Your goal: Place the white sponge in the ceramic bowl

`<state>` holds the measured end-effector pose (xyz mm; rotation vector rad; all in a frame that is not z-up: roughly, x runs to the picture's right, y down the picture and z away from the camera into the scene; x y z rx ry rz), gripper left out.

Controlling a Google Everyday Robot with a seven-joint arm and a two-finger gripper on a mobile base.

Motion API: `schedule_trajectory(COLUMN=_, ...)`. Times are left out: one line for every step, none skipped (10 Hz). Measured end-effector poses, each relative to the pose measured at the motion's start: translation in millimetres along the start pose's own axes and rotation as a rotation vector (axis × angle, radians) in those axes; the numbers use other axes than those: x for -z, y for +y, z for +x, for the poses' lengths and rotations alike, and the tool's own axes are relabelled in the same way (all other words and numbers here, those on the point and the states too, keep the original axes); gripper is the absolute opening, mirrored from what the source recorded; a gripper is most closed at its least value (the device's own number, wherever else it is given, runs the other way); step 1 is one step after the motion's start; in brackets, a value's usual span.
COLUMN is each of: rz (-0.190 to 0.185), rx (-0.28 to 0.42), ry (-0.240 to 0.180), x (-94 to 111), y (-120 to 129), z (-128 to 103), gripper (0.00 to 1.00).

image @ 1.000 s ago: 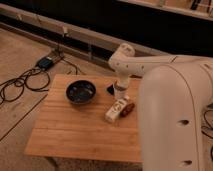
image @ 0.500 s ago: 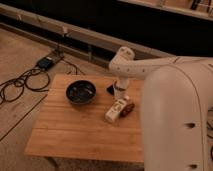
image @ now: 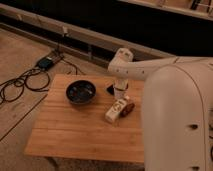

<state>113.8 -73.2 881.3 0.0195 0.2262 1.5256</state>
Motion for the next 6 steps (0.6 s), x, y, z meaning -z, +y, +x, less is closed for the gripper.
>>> schedule_trajectory(rz=-0.001, rx=0.004, ry=-0.005, x=0.4, y=1.7, z=-2.2, gripper=0.80)
schedule_trajectory(rz=-0.001, rx=0.008, ry=-0.010, x=0.9, y=2.8, z=-3.9, gripper=0.80)
schedule_trajectory(rz=-0.001, rx=0.010, ry=-0.011, x=1.8, y=3.0, z=-4.4, gripper=0.80)
schedule_trajectory(rz=-0.001, rx=0.011, ry=-0.011, x=2.0, y=3.3, z=-4.3, gripper=0.80)
schedule_trajectory(rz=-0.001, rx=0.013, ry=-0.011, x=2.0, y=3.4, z=-4.4, gripper=0.80)
schedule_trajectory(rz=-0.001, rx=0.013, ry=-0.011, x=2.0, y=3.4, z=-4.4, gripper=0.80)
